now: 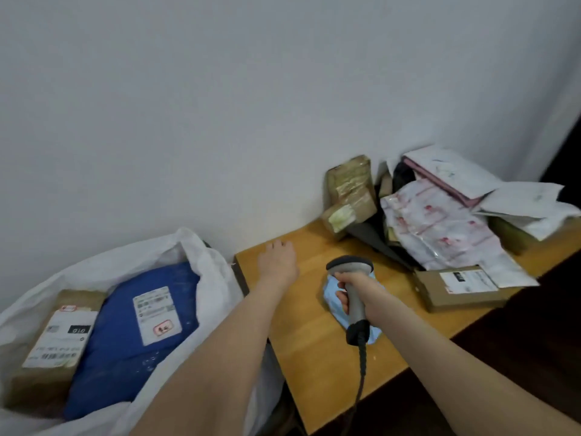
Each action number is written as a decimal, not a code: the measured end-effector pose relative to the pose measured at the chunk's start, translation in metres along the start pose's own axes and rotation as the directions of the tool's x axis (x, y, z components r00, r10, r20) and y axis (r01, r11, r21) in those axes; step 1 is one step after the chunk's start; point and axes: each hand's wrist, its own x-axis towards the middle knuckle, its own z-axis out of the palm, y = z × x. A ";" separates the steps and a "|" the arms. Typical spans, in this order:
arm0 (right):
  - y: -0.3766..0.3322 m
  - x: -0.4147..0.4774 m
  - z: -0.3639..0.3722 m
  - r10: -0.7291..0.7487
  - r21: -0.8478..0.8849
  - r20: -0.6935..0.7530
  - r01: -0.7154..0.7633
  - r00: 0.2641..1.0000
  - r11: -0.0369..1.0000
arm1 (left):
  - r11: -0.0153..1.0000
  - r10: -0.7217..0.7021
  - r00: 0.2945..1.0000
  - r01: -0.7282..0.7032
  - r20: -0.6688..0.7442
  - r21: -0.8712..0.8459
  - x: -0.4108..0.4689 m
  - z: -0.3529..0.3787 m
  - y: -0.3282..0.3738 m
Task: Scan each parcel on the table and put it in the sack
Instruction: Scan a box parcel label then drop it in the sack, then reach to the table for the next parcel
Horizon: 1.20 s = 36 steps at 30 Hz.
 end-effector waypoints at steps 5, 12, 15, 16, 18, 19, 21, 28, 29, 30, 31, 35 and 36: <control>-0.028 0.014 -0.115 -0.039 0.032 -0.119 0.043 0.992 0.999 | 0.998 0.049 0.998 -0.048 0.033 -0.036 0.024 0.012 0.125; -0.075 0.026 -0.235 -0.111 0.096 -0.227 0.136 0.968 0.986 | 0.979 0.072 0.987 -0.042 0.141 -0.200 0.055 0.029 0.262; -0.095 0.037 -0.268 -0.125 0.099 -0.265 0.156 0.956 0.983 | 0.963 0.061 0.983 -0.012 0.171 -0.270 0.074 0.038 0.297; -0.102 0.042 -0.276 -0.128 0.096 -0.277 0.160 0.952 0.982 | 0.954 0.058 0.981 0.000 0.184 -0.299 0.082 0.041 0.306; -0.116 0.057 -0.293 -0.142 0.094 -0.291 0.176 0.946 0.980 | 0.931 0.057 0.976 0.024 0.211 -0.364 0.101 0.049 0.322; -0.123 0.066 -0.301 -0.149 0.093 -0.296 0.184 0.943 0.978 | 0.916 0.053 0.973 0.043 0.227 -0.399 0.111 0.053 0.329; -0.138 0.086 -0.317 -0.159 0.086 -0.303 0.193 0.940 0.977 | 0.882 0.037 0.965 0.091 0.261 -0.462 0.135 0.064 0.341; -0.207 0.182 -0.368 -0.148 0.063 -0.318 0.177 0.936 0.982 | 0.710 -0.025 0.928 0.279 0.373 -0.647 0.244 0.107 0.380; -0.217 0.197 -0.373 -0.148 0.048 -0.321 0.172 0.936 0.984 | 0.671 -0.040 0.918 0.318 0.395 -0.670 0.260 0.114 0.383; -0.227 0.212 -0.377 -0.151 0.027 -0.326 0.168 0.933 0.985 | 0.630 -0.054 0.907 0.356 0.418 -0.690 0.276 0.120 0.386; -0.235 0.226 -0.382 -0.158 0.002 -0.331 0.168 0.930 0.986 | 0.594 -0.072 0.898 0.389 0.435 -0.704 0.289 0.126 0.389; -0.259 0.274 -0.393 -0.196 -0.086 -0.334 0.178 0.922 0.980 | 0.611 -0.146 0.911 0.389 0.385 -0.689 0.337 0.137 0.397; -0.263 0.284 -0.394 -0.211 -0.103 -0.331 0.187 0.920 0.977 | 0.659 -0.167 0.920 0.372 0.355 -0.654 0.349 0.137 0.398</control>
